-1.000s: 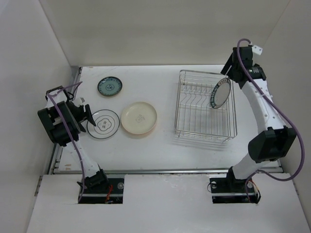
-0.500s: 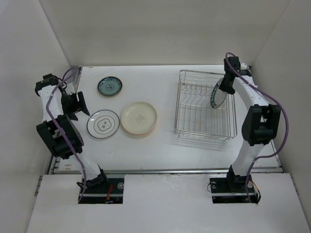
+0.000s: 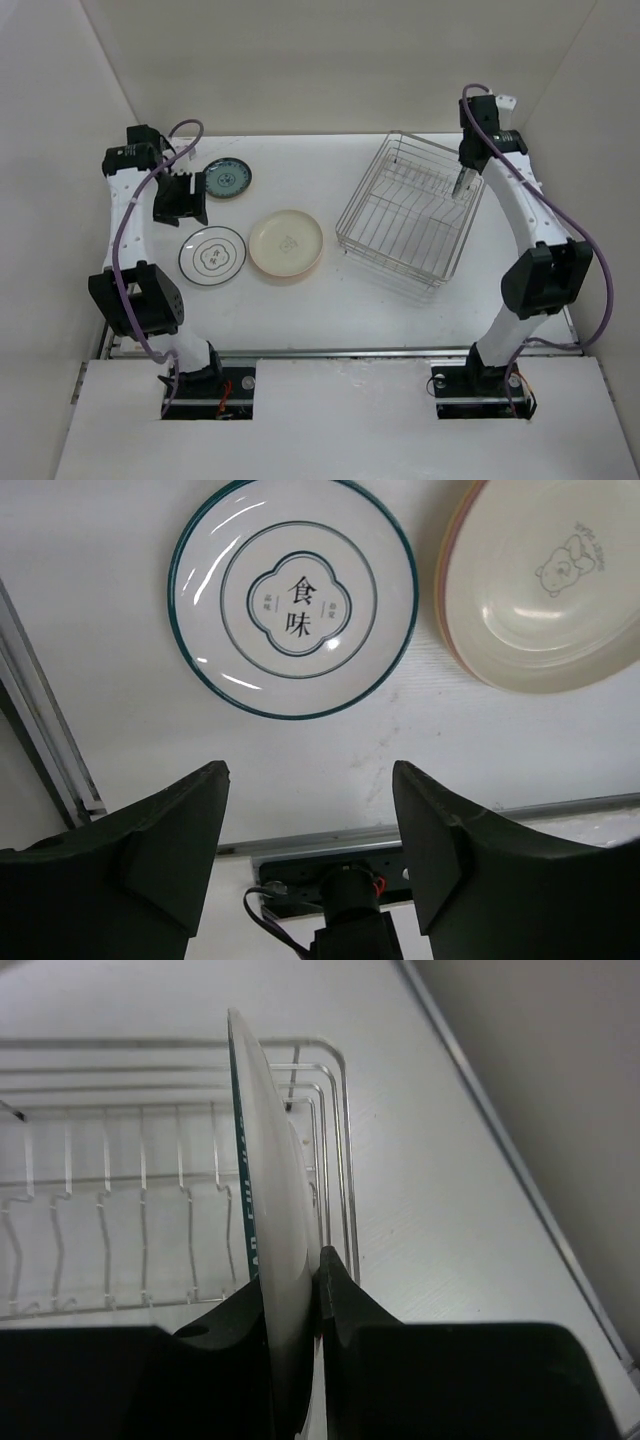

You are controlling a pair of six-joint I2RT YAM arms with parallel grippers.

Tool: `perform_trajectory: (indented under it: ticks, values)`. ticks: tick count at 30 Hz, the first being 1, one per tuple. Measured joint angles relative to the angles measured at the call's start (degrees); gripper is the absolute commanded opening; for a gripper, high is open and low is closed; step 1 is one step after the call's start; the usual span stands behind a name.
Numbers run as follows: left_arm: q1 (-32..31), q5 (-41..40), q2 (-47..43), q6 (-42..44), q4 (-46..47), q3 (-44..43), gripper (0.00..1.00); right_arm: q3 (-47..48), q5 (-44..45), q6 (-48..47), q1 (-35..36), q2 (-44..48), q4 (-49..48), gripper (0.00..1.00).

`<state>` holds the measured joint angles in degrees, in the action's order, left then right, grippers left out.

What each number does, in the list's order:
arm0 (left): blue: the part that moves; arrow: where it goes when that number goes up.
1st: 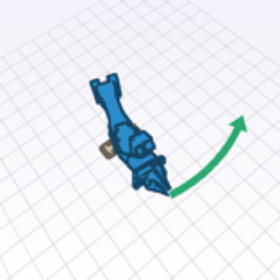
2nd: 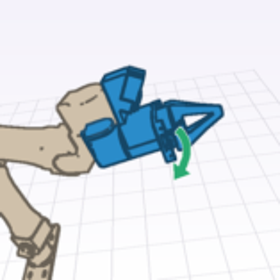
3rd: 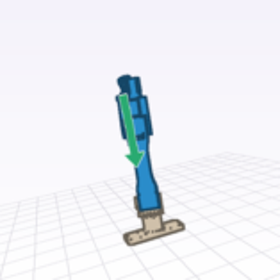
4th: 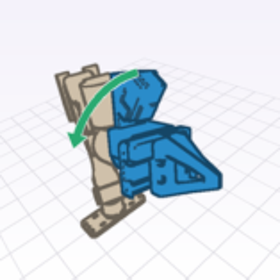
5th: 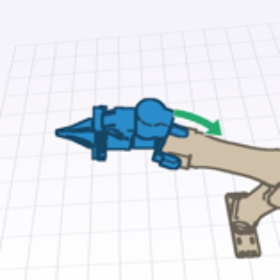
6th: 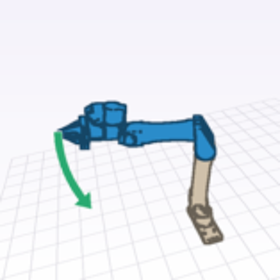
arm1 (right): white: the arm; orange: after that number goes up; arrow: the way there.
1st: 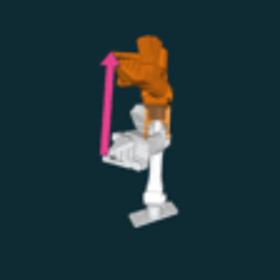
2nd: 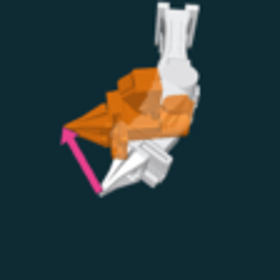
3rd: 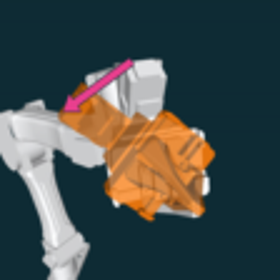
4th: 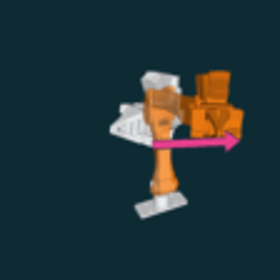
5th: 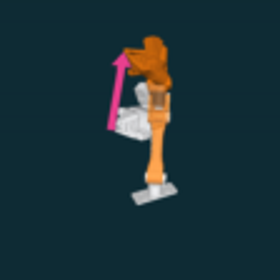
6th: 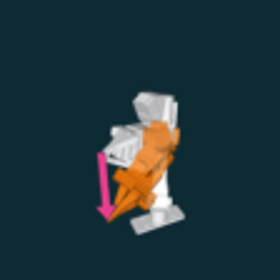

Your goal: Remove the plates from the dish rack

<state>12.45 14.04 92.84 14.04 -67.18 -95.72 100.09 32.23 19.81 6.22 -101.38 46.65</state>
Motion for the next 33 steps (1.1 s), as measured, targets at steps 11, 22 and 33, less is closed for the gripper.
perform_trajectory:
  ticks: [11,22,33]
  values:
    - [-3.61,11.87,-0.17,1.29,-2.75,-3.34,0.75,4.59,-33.18,-4.68,14.19,10.73,-11.87,0.0]
    - [-4.74,24.39,-0.42,5.22,-5.53,-4.59,0.82,7.45,-74.75,-4.37,34.27,-18.93,-20.83,0.0]
    - [-5.01,24.92,-0.35,9.6,-7.08,-1.27,0.69,9.16,-84.74,0.81,35.26,-18.47,-31.47,0.0]
